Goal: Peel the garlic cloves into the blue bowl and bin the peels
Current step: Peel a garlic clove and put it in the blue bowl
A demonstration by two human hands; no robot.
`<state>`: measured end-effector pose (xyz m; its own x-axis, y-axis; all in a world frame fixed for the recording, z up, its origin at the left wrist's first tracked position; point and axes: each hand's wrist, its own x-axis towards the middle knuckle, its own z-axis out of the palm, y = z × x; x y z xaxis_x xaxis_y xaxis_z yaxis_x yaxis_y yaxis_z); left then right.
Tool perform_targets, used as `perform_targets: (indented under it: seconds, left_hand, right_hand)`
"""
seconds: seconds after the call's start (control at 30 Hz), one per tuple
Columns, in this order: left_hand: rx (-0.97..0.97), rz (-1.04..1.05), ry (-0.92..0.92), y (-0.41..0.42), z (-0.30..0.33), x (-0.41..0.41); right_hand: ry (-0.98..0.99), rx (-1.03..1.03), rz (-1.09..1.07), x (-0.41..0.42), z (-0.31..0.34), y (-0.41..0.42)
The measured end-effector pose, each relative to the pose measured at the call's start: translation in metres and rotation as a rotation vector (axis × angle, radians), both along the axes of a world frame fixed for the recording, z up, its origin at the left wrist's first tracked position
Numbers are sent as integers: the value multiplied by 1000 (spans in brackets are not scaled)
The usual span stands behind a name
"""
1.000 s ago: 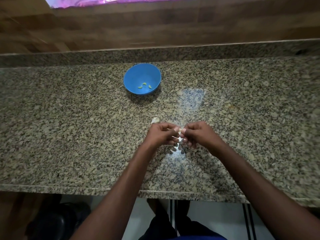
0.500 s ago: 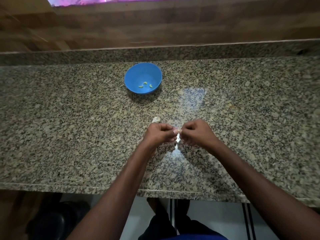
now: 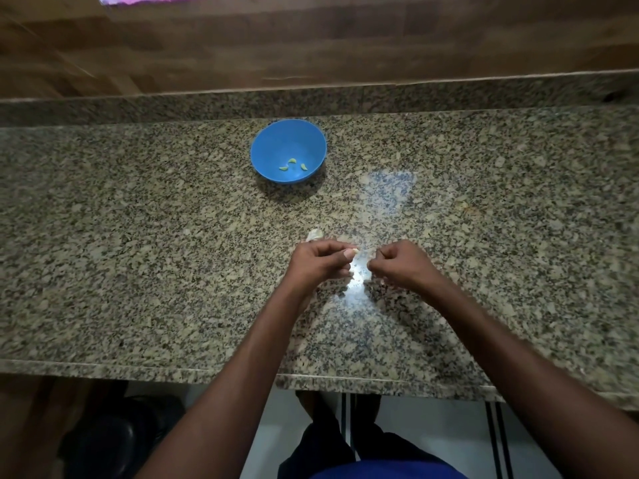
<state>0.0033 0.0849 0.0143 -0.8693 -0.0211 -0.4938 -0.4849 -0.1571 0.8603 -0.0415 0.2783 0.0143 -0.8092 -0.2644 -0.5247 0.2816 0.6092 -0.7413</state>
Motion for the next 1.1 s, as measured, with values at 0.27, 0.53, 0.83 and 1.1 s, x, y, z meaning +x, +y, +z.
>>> perform_targets:
  seconds: [0.27, 0.53, 0.83, 1.1]
  left_hand:
    - [46, 3, -63, 0, -3, 0]
    - [-138, -88, 46, 4, -1, 1]
    - [-229, -27, 65, 7, -5, 7]
    - [-241, 16, 82, 13, -3, 10]
  right_hand:
    - [121, -15, -3, 7, -6, -5]
    - [83, -442, -208, 13, 7, -1]
    - [-146, -618, -342, 12, 1, 4]
    - [-198, -681, -424, 14, 0, 2]
